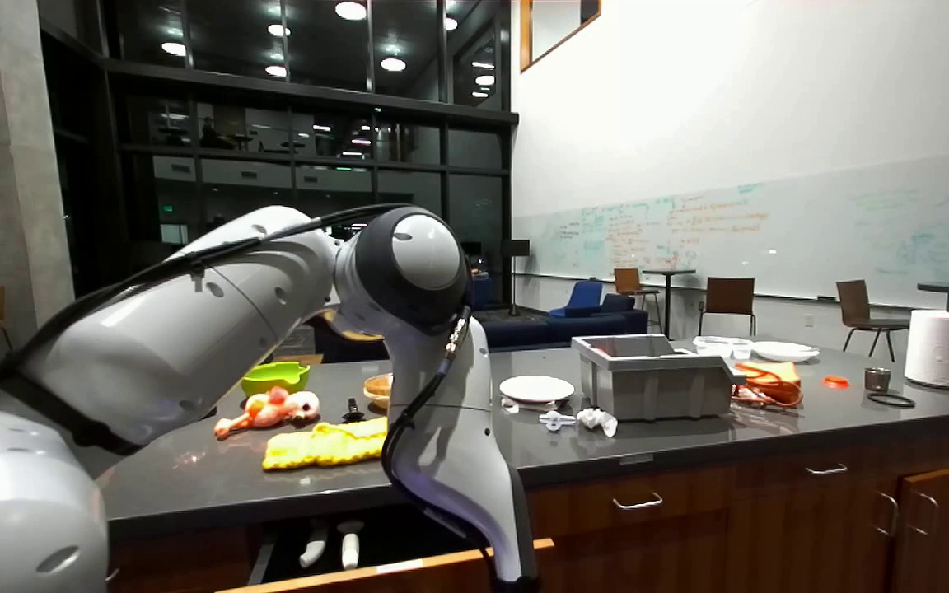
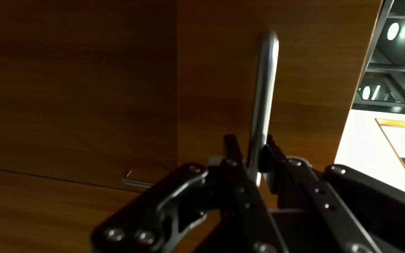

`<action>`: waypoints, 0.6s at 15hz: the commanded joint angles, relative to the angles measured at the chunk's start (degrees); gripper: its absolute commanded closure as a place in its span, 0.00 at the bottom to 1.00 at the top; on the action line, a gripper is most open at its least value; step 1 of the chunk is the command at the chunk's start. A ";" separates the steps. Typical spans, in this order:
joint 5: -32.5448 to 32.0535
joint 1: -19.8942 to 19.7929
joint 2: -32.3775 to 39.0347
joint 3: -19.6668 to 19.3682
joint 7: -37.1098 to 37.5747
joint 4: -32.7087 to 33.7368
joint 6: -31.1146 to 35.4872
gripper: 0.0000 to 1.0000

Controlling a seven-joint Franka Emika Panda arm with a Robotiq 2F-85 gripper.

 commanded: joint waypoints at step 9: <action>0.37 0.89 -0.14 -1.03 -0.53 1.21 8.66 0.00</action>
